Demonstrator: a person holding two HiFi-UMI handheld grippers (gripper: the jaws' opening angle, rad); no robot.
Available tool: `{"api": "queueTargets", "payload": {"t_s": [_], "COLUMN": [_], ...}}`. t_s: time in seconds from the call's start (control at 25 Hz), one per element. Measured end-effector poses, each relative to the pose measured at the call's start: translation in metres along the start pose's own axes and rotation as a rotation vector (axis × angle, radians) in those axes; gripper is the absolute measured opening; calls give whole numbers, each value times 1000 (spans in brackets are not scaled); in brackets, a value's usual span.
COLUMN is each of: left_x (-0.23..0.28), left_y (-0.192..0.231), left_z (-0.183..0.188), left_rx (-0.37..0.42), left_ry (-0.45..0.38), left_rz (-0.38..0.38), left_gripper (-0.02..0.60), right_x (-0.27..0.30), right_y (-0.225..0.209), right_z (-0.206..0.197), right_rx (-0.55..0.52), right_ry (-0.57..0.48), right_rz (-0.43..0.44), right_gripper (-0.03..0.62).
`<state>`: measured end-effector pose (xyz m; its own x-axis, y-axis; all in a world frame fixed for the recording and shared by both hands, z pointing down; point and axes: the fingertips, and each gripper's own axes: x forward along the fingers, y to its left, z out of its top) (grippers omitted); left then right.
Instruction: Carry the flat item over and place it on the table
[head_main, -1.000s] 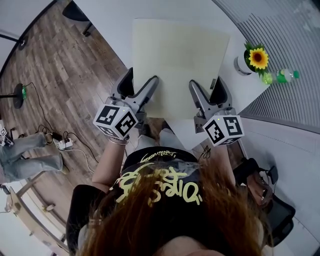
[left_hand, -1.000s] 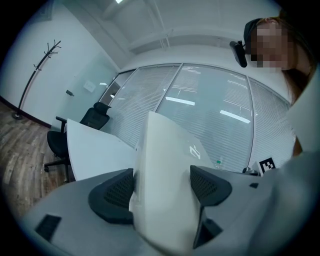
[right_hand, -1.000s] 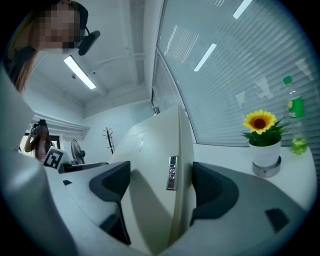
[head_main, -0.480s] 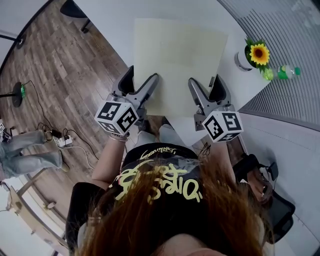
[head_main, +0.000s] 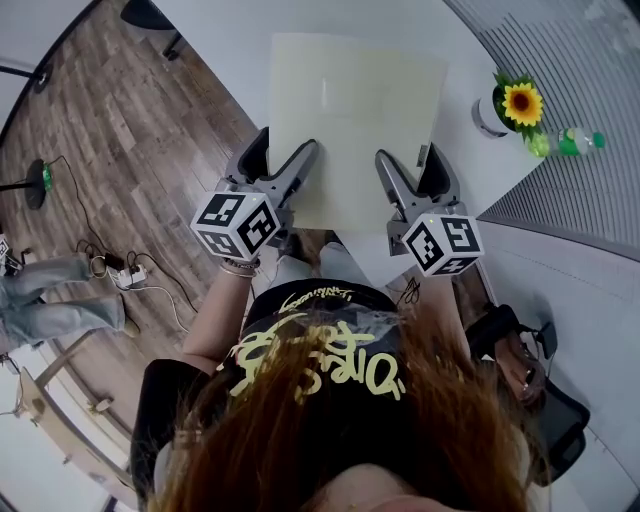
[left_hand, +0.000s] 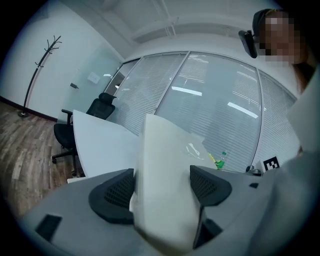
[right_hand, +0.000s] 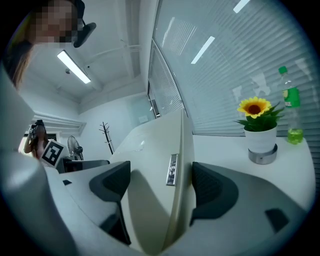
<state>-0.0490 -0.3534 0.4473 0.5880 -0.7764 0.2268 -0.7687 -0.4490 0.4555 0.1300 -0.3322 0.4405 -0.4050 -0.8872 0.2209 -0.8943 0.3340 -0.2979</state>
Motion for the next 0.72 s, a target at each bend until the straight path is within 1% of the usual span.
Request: {"api": "queueTargets", "payload": {"t_s": [0.24, 0.72], "left_x": [5, 14], "left_y": [1, 7], "left_z": [-4, -10], "left_rx": [19, 28], "left_ry": [29, 104], "left_rz": [32, 74], "left_gripper": [349, 345], "right_x": [3, 12], "right_y": [-5, -11], "right_z": [-6, -18], "right_rx": [3, 33], "right_ry": [26, 104], "right_rz": [-1, -21], "right_gripper": [373, 373]}}
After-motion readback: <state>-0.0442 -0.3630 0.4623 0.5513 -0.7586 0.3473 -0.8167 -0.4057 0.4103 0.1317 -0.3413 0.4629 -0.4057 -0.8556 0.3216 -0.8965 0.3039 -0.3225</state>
